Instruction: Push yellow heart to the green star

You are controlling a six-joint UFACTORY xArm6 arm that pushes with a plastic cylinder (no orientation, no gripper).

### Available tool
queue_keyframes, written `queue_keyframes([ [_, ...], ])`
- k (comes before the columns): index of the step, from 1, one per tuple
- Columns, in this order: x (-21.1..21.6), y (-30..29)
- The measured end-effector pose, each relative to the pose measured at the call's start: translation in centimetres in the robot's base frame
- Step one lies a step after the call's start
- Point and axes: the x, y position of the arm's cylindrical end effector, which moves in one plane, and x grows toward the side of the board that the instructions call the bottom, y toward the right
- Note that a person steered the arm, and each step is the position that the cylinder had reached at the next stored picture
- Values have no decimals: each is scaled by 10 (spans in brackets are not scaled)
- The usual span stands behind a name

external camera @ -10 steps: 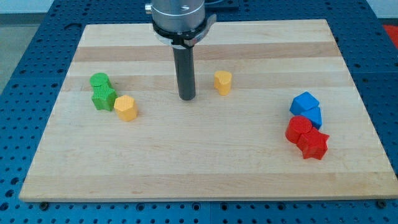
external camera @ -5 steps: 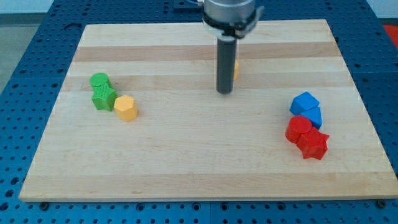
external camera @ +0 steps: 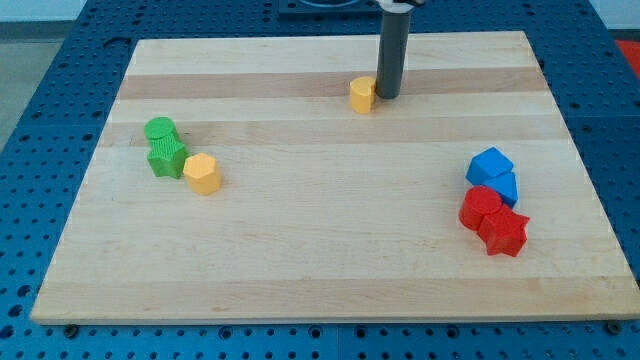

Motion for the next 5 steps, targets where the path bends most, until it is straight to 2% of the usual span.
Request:
queue_keyframes([
  [1,1,-15],
  [5,71,-115],
])
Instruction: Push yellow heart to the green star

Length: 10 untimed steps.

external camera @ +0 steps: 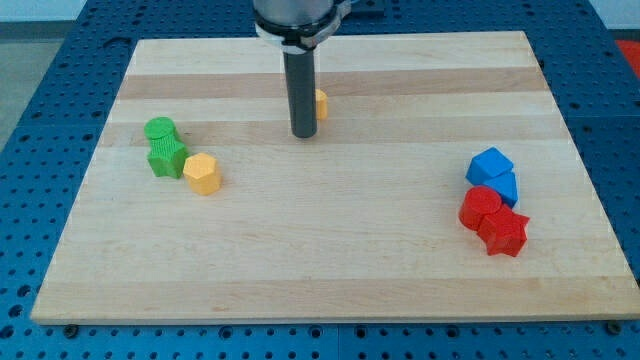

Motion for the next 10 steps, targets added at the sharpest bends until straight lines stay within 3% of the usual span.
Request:
queue_keyframes([
  [2,3,1],
  [3,3,43],
  [5,-7,61],
  [6,-51,44],
  [7,-54,32],
  [10,-17,-42],
])
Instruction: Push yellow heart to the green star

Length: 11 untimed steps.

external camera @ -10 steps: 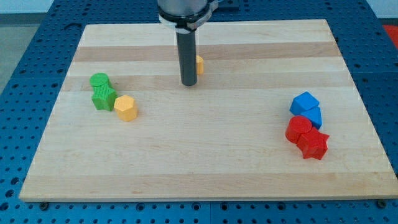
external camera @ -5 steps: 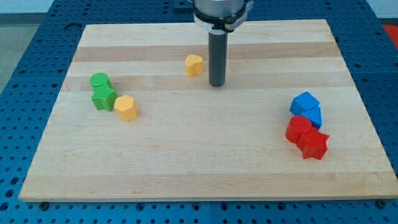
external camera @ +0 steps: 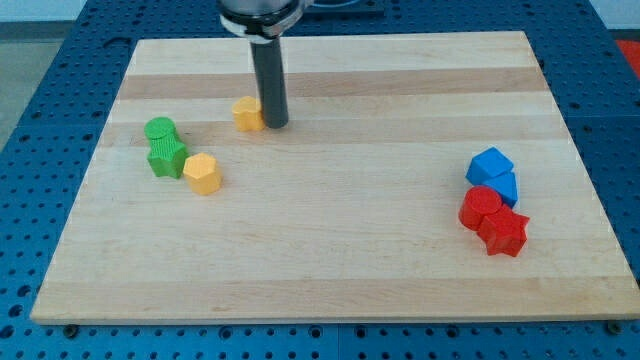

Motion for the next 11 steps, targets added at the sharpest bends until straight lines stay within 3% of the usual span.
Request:
queue_keyframes([
  [2,14,2],
  [3,-15,19],
  [4,-13,18],
  [6,-37,-33],
  [9,28,-83],
  [11,26,-83],
])
